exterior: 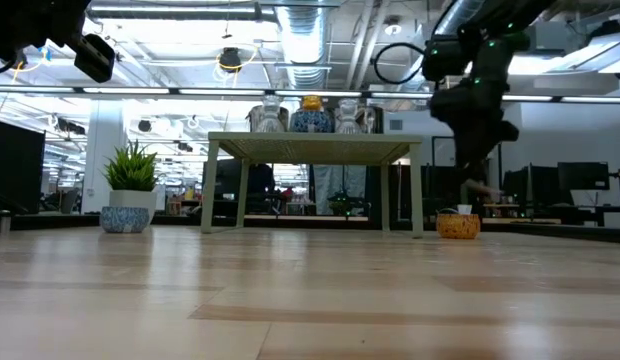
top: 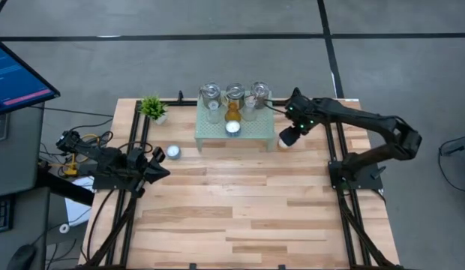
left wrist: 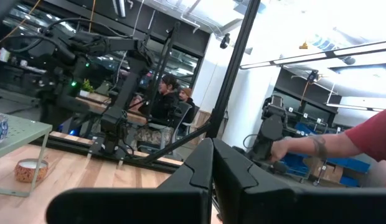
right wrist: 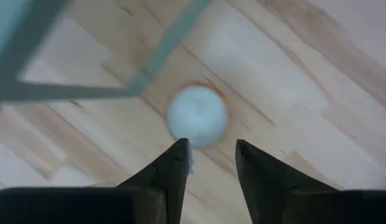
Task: Pick & Place candle stick holders
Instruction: Put the orange scented candle on the shelf
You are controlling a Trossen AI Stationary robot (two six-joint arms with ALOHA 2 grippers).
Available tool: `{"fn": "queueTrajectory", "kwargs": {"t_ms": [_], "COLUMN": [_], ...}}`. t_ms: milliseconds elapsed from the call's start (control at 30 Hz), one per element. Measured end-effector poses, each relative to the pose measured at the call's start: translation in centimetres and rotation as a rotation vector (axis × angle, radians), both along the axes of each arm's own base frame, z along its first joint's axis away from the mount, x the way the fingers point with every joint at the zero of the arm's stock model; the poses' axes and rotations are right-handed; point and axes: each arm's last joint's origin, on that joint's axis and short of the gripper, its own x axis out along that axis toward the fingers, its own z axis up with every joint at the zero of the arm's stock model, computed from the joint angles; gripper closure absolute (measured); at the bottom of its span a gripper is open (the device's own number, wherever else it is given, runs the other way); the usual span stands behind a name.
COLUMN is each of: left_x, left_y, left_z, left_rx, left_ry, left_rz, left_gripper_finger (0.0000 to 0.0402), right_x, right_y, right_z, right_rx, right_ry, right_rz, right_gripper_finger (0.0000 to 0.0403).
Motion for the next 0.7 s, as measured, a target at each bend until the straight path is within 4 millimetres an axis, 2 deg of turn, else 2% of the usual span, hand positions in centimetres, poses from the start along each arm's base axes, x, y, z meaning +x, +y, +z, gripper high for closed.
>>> {"fn": "queueTrajectory", "kwargs": {"t_ms": [167,333,500,700], "left_x": [0.0,0.0,0.0,0.0], "left_y": [0.0,0.0,0.0,0.0], "left_z": [0.0,0.0,0.0,0.0], "left_rx": [0.000,0.000,0.000,0.000], "left_ry": [0.000,0.000,0.000,0.000], "left_rz": [0.000,0.000,0.000,0.000], "left_gripper_finger": [0.0395,0.0395,0.0395,0.0395], "right_x": [-1.7,-2.1,-3.7,-3.7], "right_y": [-0.3,-1.4,-1.7,-1.7], "right_z": [0.3,0.1,-2.7,-5.2], "right_rx": [-0.016,-0.022,0.010,0.065], "right_ry": [0.092,0.046,-0.001,-0.098], "right_rz": [-0.028,-0.005,-0.047,-0.026], "right_gripper_finger": [0.0252,0.0209,0.0192,0.0206]}}
